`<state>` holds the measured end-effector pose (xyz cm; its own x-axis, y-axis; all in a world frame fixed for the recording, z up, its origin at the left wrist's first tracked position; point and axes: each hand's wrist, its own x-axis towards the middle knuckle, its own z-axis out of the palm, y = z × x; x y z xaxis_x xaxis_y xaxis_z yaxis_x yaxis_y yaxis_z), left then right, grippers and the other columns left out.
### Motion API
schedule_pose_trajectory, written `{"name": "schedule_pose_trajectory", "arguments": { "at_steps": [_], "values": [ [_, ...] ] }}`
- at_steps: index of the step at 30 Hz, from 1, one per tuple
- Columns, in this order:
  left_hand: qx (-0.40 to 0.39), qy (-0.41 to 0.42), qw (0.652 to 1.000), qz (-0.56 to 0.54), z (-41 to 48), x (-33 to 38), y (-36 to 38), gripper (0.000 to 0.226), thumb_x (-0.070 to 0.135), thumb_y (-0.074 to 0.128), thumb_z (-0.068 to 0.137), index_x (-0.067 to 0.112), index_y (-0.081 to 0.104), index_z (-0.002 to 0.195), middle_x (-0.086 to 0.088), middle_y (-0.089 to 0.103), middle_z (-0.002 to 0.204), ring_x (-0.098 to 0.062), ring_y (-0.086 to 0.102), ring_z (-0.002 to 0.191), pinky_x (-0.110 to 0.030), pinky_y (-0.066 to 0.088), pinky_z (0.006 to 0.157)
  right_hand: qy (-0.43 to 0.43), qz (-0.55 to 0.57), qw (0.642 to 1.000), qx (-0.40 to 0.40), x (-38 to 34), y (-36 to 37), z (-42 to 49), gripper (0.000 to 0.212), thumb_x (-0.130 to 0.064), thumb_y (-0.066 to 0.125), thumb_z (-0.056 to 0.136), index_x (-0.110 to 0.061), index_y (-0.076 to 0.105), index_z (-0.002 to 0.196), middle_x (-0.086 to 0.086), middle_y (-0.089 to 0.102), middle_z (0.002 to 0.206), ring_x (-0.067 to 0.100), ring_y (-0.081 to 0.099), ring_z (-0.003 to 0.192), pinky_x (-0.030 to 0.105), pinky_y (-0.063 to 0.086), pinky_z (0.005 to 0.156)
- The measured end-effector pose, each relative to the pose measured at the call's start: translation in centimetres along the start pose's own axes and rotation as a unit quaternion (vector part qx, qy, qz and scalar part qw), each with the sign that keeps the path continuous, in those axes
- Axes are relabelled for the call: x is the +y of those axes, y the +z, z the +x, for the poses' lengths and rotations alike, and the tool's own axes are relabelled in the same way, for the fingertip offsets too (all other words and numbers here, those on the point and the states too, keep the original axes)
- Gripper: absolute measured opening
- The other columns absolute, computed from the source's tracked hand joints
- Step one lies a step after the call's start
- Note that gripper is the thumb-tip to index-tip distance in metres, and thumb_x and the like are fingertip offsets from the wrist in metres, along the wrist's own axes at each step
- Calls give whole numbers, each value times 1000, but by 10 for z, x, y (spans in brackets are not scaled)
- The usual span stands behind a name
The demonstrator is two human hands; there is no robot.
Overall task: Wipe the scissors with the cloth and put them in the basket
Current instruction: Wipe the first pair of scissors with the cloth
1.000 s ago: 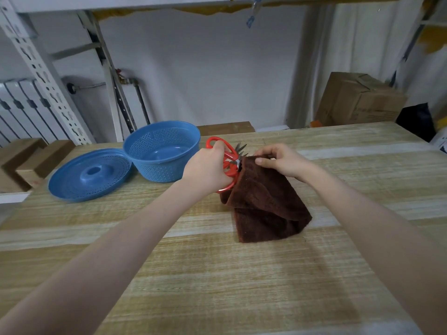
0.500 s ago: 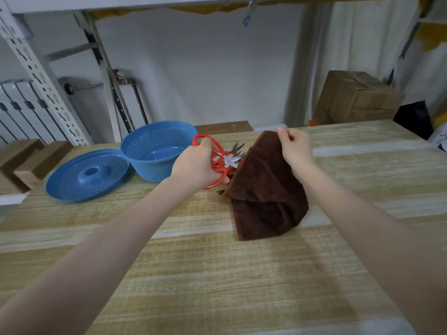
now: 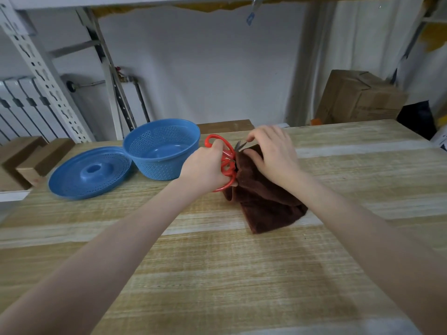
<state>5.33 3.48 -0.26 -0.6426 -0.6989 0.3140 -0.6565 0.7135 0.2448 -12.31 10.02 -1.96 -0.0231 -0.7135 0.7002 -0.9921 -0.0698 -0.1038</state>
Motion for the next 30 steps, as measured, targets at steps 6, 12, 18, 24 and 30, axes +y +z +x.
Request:
{"name": "schedule_pose_trajectory", "arguments": {
  "at_steps": [6, 12, 18, 24, 30],
  "values": [
    [26, 8, 1000, -12, 2, 2, -2, 51, 42, 68, 78, 15, 48, 116, 0, 67, 88, -21, 64, 78, -40, 56, 68, -47, 60, 973, -218, 2, -11, 3, 27, -40, 51, 97, -21, 66, 110, -4, 66, 110, 19, 54, 110, 35, 33, 95],
    [66, 44, 997, 3, 2, 5, -7, 41, 40, 61, 84, 16, 50, 115, 1, 65, 81, -23, 63, 75, -35, 50, 59, 1, 149, 971, -186, 1, -11, 5, 23, -33, 60, 94, -14, 73, 94, -7, 61, 83, 19, 54, 88, 36, 39, 86],
    [57, 59, 996, -17, 4, 3, -10, 39, 40, 62, 84, 16, 53, 114, 1, 69, 89, -21, 66, 77, -35, 53, 63, 59, 209, 950, -225, 3, -10, 3, 35, -34, 56, 96, -6, 71, 83, 14, 66, 75, 27, 58, 72, 40, 45, 72],
    [28, 55, 998, -11, 4, 7, -4, 48, 39, 68, 80, 14, 52, 118, 0, 69, 91, -22, 66, 83, -36, 54, 70, 156, 359, 869, -302, 9, -15, 1, 23, -21, 57, 96, -14, 72, 79, -6, 70, 74, 1, 61, 70, 17, 47, 72],
    [-11, 35, 999, -14, 8, 10, -14, 74, 48, 84, 65, 13, 49, 121, 6, 64, 95, -17, 61, 88, -28, 45, 68, 370, 342, 862, -53, 6, -5, 6, 26, -29, 57, 96, -9, 74, 91, 0, 71, 90, 18, 64, 90, 33, 48, 85]
  ]
}}
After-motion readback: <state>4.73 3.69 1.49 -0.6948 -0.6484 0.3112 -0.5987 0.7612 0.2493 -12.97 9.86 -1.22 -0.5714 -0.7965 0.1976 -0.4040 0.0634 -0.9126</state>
